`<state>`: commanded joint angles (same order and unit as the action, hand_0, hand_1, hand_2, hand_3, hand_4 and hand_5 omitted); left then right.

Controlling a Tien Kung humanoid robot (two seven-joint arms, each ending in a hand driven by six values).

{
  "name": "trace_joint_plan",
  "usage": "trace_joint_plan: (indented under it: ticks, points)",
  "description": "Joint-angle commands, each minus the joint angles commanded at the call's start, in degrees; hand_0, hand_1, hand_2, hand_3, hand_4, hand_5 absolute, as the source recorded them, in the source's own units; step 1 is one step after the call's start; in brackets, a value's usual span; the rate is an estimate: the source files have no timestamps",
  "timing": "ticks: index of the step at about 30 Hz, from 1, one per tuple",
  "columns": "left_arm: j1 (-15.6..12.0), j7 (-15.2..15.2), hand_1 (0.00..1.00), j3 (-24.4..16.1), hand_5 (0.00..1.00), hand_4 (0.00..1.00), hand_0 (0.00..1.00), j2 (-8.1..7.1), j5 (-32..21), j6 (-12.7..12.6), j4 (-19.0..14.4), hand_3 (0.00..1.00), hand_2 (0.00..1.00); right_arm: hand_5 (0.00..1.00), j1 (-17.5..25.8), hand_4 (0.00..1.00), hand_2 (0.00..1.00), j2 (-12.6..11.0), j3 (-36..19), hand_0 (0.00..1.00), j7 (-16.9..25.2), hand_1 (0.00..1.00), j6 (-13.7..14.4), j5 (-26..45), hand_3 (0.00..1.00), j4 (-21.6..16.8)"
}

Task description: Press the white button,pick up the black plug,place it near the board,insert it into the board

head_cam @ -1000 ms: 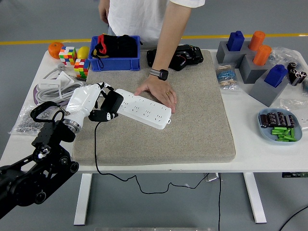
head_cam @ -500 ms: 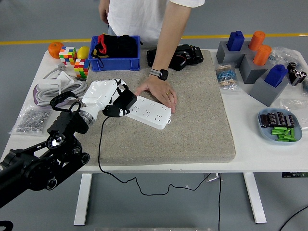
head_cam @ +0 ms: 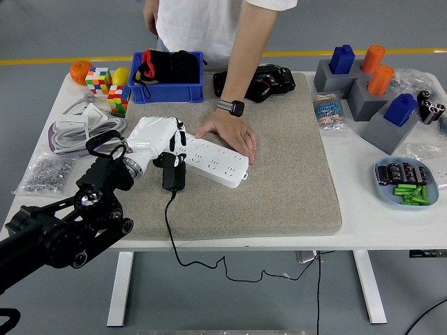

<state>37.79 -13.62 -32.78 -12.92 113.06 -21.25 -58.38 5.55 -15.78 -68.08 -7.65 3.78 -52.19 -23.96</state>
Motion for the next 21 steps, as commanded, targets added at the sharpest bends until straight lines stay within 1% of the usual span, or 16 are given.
trace_joint_plan:
  ticks: [9, 12, 13, 18, 19, 21]
  points:
    - [-1.2, 0.0, 0.214, -3.2, 0.002, 0.474, 0.099, -0.37, -0.1, 0.0, -2.4, 0.365, 0.274, 0.395, 0.0, 0.702, 0.688, 0.1, -0.2, 0.742, 0.0, 0.713, 0.0, 0.0, 0.637, -0.1]
    - [-2.2, -0.1, 0.214, -5.2, 0.002, 0.474, 0.099, -0.71, -1.4, 1.4, -4.0, 0.365, 0.274, 0.395, 0.1, 0.702, 0.688, 0.1, -0.2, 0.742, 0.0, 0.713, 0.0, 0.0, 0.637, 0.0]
    - [-2.5, -0.1, 0.300, -5.9, 0.002, 0.662, 0.152, -0.79, -2.0, 1.9, -4.3, 0.478, 0.373, 0.394, 0.1, 0.701, 0.688, 0.1, -0.1, 0.742, 0.0, 0.713, 0.0, 0.0, 0.637, 0.0]
    - [-4.1, -0.2, 0.300, -8.4, 0.002, 0.662, 0.152, -0.97, -4.3, 4.0, -5.3, 0.478, 0.373, 0.394, 0.1, 0.701, 0.688, 0.2, 0.0, 0.742, 0.0, 0.713, 0.0, 0.0, 0.637, -0.1]
    - [-4.3, -0.2, 0.805, -8.7, 0.269, 0.993, 0.692, -1.00, -4.6, 4.2, -5.5, 0.888, 0.841, 0.393, 0.1, 0.702, 0.688, 0.2, 0.1, 0.742, 0.0, 0.713, 0.0, 0.0, 0.636, -0.1]
    - [-4.9, -0.2, 0.805, -9.5, 0.269, 0.993, 0.692, -1.08, -5.0, 4.7, -5.8, 0.888, 0.841, 0.393, 0.1, 0.702, 0.688, 0.2, 0.1, 0.742, 0.0, 0.713, 0.0, 0.0, 0.636, -0.1]
